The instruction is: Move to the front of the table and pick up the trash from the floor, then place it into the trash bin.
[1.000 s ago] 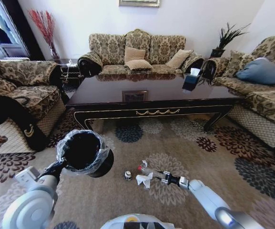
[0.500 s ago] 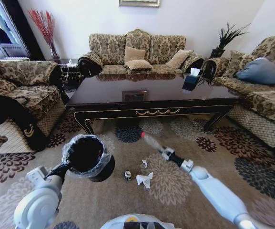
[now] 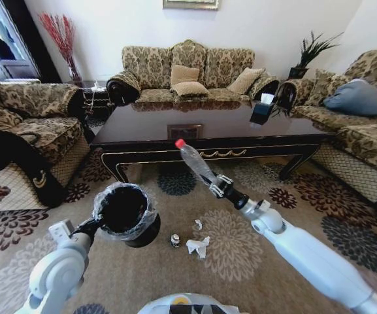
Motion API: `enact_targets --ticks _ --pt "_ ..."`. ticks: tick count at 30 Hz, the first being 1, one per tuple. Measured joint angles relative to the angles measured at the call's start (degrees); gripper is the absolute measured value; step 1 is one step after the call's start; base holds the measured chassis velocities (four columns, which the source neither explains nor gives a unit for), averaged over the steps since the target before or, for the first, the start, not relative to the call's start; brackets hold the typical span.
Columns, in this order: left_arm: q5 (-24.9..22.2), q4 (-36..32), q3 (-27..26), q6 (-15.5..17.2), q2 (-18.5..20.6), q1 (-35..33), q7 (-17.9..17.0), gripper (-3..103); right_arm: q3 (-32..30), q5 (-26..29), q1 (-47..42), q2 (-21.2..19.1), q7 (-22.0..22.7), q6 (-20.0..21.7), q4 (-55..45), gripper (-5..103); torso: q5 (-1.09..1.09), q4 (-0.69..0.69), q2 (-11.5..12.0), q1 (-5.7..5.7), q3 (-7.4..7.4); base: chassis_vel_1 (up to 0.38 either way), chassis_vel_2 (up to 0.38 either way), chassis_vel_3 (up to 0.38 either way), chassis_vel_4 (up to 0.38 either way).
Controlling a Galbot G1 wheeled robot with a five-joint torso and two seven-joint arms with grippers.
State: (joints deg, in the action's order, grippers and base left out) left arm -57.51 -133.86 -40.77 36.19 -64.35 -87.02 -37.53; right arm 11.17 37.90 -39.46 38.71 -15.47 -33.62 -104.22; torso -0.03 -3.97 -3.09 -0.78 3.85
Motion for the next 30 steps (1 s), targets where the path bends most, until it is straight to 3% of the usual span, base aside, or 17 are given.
enact_targets --ticks 4,8,17,21,30 --pt "0.1 1.9 2.7 0.0 0.4 2.1 0.0 3 7.3 1.7 7.4 1.1 1.7 0.6 0.3 27 0.04 0.00 0.0 -0.01 0.01 0.000 0.000 0.000 0.000" --pt "0.1 4.6 5.5 0.1 0.7 4.9 0.0 3 14.7 2.6 14.6 4.9 2.5 0.9 3.7 27 0.04 -0.04 0.0 -0.01 0.01 0.000 0.000 0.000 0.000" --pt "-0.4 8.6 6.9 0.2 0.6 10.2 -0.7 3 28.1 1.7 26.0 16.5 2.0 -1.2 15.8 27 0.02 -0.02 0.0 -0.02 0.01 0.000 0.000 0.000 0.000" --pt "-0.9 8.6 6.5 0.2 0.1 11.1 -1.0 3 30.7 0.5 26.9 20.6 1.2 -1.8 19.5 27 0.01 -0.01 0.0 -0.01 0.00 0.000 0.000 0.000 0.000" --pt "-1.2 7.7 4.6 0.2 0.1 10.8 -1.0 3 32.3 -1.7 24.6 23.0 0.9 -2.6 21.2 27 0.03 -0.03 0.0 -0.01 0.00 0.000 0.000 0.000 0.000"
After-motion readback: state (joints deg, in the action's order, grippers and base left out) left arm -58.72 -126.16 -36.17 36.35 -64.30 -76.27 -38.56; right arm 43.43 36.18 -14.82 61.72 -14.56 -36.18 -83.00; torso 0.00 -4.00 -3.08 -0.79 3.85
